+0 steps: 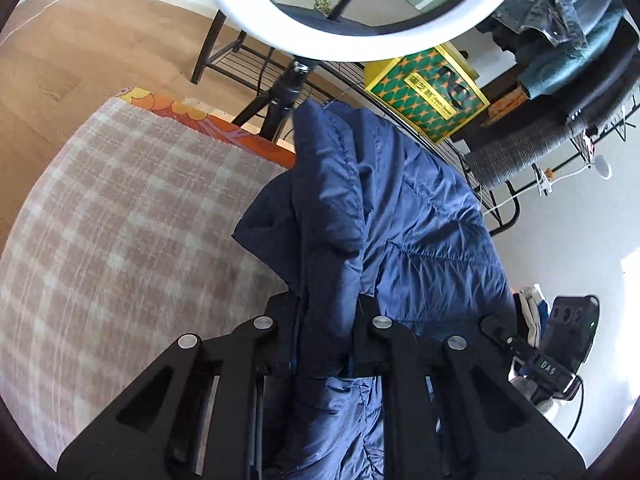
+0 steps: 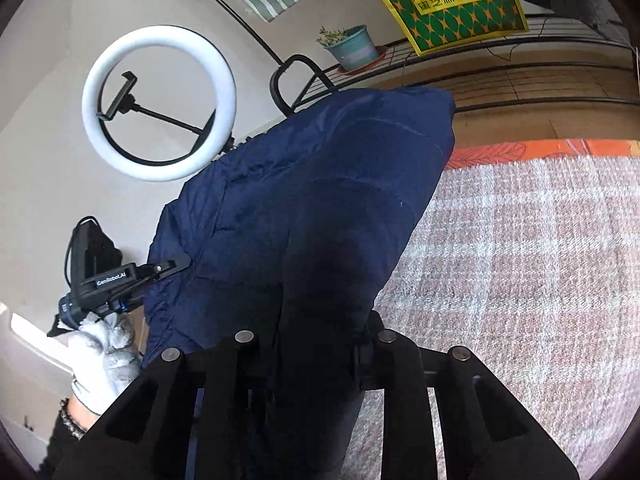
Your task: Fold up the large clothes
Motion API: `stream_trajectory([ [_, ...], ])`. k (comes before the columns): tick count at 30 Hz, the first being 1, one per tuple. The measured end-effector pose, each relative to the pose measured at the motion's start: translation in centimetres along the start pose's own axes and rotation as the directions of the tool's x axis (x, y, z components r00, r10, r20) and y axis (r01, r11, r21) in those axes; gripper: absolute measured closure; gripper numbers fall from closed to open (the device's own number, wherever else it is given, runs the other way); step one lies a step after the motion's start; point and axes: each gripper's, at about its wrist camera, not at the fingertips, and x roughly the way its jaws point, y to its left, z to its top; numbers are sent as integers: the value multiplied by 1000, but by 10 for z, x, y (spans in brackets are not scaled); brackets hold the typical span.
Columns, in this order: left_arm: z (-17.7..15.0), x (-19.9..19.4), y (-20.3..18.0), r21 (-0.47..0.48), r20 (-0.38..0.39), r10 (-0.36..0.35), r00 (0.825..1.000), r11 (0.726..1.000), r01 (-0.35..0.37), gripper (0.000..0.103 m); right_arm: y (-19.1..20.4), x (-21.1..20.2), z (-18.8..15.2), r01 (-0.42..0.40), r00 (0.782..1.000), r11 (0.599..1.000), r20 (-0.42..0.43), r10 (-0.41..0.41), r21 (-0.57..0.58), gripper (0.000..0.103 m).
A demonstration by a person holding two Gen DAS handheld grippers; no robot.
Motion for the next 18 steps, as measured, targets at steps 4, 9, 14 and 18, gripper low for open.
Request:
stream_trajectory([
  [4, -21, -18, -16, 22, -11, -16, 1000, 1000, 17, 90, 14, -26, -8, -1, 1000, 999, -12, 0, -54, 81],
  [9, -61, -38, -45, 72, -29, -39, 999, 997, 41, 90, 24, -71, -31, 39, 999, 992, -29, -43, -120, 82],
  [14, -107, -49, -83, 95, -41, -76, 996, 992, 79, 90, 26, -121, -56, 94, 995, 982, -11, -97, -165, 82],
  [18, -139, -54, -123, 126, -60, -108, 992, 985, 115, 91, 24, -172, -76, 144, 990, 971, 24, -142, -191, 82],
])
